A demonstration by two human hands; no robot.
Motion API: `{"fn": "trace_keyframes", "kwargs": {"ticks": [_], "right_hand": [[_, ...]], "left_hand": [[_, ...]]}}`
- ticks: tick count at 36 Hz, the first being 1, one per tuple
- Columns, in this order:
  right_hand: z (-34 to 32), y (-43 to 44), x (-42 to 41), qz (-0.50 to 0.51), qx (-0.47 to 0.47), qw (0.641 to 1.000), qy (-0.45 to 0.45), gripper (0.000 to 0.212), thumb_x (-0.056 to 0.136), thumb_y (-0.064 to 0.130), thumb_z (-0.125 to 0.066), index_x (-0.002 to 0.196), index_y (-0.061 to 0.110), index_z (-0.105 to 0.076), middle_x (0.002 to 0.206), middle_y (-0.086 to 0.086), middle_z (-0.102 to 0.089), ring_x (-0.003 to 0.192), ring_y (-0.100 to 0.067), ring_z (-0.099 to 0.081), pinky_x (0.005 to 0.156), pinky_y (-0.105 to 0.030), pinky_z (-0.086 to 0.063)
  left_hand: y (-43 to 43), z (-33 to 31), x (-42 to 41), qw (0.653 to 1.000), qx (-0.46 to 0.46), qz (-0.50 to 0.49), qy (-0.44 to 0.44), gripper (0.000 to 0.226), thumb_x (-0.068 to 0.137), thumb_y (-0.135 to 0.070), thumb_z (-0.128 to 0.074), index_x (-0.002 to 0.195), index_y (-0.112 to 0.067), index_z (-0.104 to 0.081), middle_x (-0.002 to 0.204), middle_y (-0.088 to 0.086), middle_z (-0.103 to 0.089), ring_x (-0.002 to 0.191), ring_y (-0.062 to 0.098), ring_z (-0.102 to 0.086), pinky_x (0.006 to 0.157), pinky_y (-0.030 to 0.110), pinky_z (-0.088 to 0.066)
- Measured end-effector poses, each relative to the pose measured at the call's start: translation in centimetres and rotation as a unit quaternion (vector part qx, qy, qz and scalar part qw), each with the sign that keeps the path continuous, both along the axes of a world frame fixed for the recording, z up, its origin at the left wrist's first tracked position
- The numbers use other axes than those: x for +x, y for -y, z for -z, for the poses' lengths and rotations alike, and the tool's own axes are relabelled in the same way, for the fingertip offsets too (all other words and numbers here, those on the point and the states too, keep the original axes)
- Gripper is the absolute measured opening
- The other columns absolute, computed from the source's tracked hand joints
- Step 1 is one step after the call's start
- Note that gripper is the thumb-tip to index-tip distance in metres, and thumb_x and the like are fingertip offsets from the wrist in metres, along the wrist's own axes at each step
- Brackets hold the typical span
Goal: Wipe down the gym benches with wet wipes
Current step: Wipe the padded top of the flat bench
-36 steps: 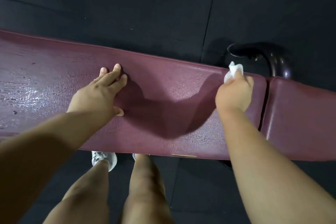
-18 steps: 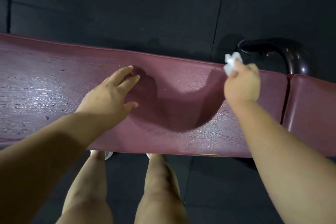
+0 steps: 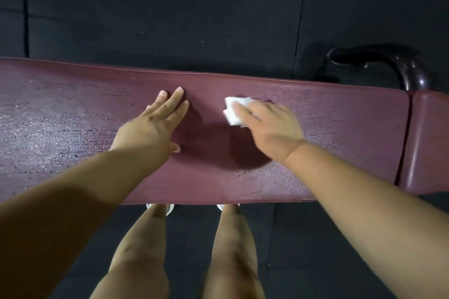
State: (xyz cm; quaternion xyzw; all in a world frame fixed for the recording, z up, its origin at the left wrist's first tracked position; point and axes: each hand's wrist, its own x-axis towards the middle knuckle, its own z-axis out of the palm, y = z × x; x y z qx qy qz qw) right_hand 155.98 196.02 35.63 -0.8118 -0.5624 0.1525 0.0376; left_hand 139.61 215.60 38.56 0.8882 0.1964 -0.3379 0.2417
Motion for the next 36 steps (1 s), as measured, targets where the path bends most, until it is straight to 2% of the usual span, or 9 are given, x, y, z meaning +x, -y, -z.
{"fn": "trace_keyframes", "kwargs": {"ticks": [3, 8, 14, 19, 24, 27, 30, 33, 36], "right_hand": [[-0.8, 1.6, 2.1, 0.235, -0.035, 0.971, 0.034, 0.053, 0.084, 0.005, -0.047, 0.134, 0.020, -0.054, 0.109, -0.013, -0.059, 0.075, -0.035, -0.060, 0.064, -0.036, -0.047], [-0.4, -0.1, -2.5, 0.587, -0.038, 0.809, -0.013, 0.053, 0.094, 0.007, -0.042, 0.145, 0.022, -0.038, 0.129, -0.010, -0.045, 0.101, -0.030, -0.057, 0.077, -0.034, -0.043], [0.2, -3.9, -12.9, 0.205, 0.031, 0.977, -0.050, 0.048, 0.075, 0.008, -0.049, 0.121, 0.007, -0.064, 0.096, -0.008, -0.066, 0.069, -0.026, -0.062, 0.056, -0.028, -0.051], [-0.2, 1.0, -8.7, 0.102, 0.015, 0.994, 0.025, 0.045, 0.081, 0.013, -0.044, 0.120, 0.014, -0.067, 0.090, -0.008, -0.067, 0.063, -0.030, -0.060, 0.053, -0.033, -0.046], [-1.1, 4.9, -4.0, 0.535, -0.074, 0.841, 0.023, 0.056, 0.094, 0.007, -0.041, 0.146, 0.028, -0.037, 0.127, -0.009, -0.048, 0.097, -0.031, -0.058, 0.077, -0.034, -0.043], [-0.9, 3.9, -5.8, 0.635, -0.055, 0.771, 0.017, 0.051, 0.095, 0.009, -0.040, 0.146, 0.019, -0.036, 0.130, -0.014, -0.045, 0.106, -0.032, -0.054, 0.083, -0.037, -0.042], [-0.2, 0.4, -11.1, 0.557, -0.016, 0.830, -0.019, 0.057, 0.088, 0.003, -0.049, 0.143, 0.014, -0.039, 0.130, -0.015, -0.050, 0.098, -0.035, -0.058, 0.077, -0.037, -0.046], [-0.3, -1.7, -16.2, 0.326, 0.022, 0.943, -0.066, 0.057, 0.072, -0.003, -0.060, 0.127, 0.008, -0.059, 0.109, -0.012, -0.064, 0.062, -0.029, -0.061, 0.050, -0.028, -0.047], [-0.7, 0.0, -17.1, 0.079, 0.008, 0.992, -0.097, 0.053, 0.069, 0.002, -0.051, 0.121, 0.005, -0.063, 0.095, -0.008, -0.066, 0.063, -0.027, -0.062, 0.055, -0.028, -0.048]], "left_hand": [[-0.3, 0.0, 0.0, 1.000, 0.001, 0.014, 0.002, 0.091, 0.087, -0.038, -0.062, 0.149, -0.035, 0.004, 0.149, -0.025, 0.027, 0.143, 0.006, 0.012, 0.105, 0.034, -0.036], [-0.4, -0.1, 0.0, 0.999, 0.002, 0.033, -0.006, 0.088, 0.089, -0.039, -0.059, 0.148, -0.034, 0.005, 0.149, -0.024, 0.027, 0.143, 0.006, 0.013, 0.101, 0.036, -0.042], [-0.7, 0.0, 0.1, 0.999, -0.002, 0.047, -0.013, 0.087, 0.091, -0.038, -0.056, 0.148, -0.035, 0.008, 0.148, -0.025, 0.029, 0.142, 0.005, 0.015, 0.100, 0.036, -0.043], [-0.4, 0.1, -0.1, 0.998, 0.003, 0.061, 0.001, 0.086, 0.092, -0.038, -0.054, 0.148, -0.030, 0.011, 0.149, -0.020, 0.031, 0.143, 0.009, 0.016, 0.109, 0.031, -0.030], [-0.3, 0.7, -0.2, 0.998, 0.003, 0.058, 0.006, 0.086, 0.092, -0.037, -0.054, 0.148, -0.029, 0.011, 0.150, -0.018, 0.030, 0.143, 0.012, 0.017, 0.112, 0.036, -0.029], [-0.3, 0.7, -0.3, 0.999, 0.005, 0.049, 0.013, 0.086, 0.092, -0.037, -0.055, 0.149, -0.029, 0.009, 0.151, -0.019, 0.028, 0.143, 0.012, 0.016, 0.112, 0.037, -0.030], [-0.2, 0.5, -0.4, 0.999, 0.007, 0.039, 0.021, 0.085, 0.091, -0.037, -0.056, 0.149, -0.030, 0.006, 0.151, -0.019, 0.026, 0.144, 0.011, 0.015, 0.110, 0.039, -0.034], [-0.1, 0.3, -0.9, 0.999, 0.011, 0.035, 0.034, 0.081, 0.091, -0.033, -0.056, 0.150, -0.028, -0.002, 0.153, -0.018, 0.023, 0.143, 0.009, 0.014, 0.109, 0.042, -0.035], [0.0, -0.3, -1.7, 0.999, 0.016, 0.035, 0.027, 0.076, 0.092, -0.028, -0.057, 0.150, -0.028, -0.007, 0.155, -0.016, 0.018, 0.143, 0.007, 0.015, 0.113, 0.042, -0.028]]}}
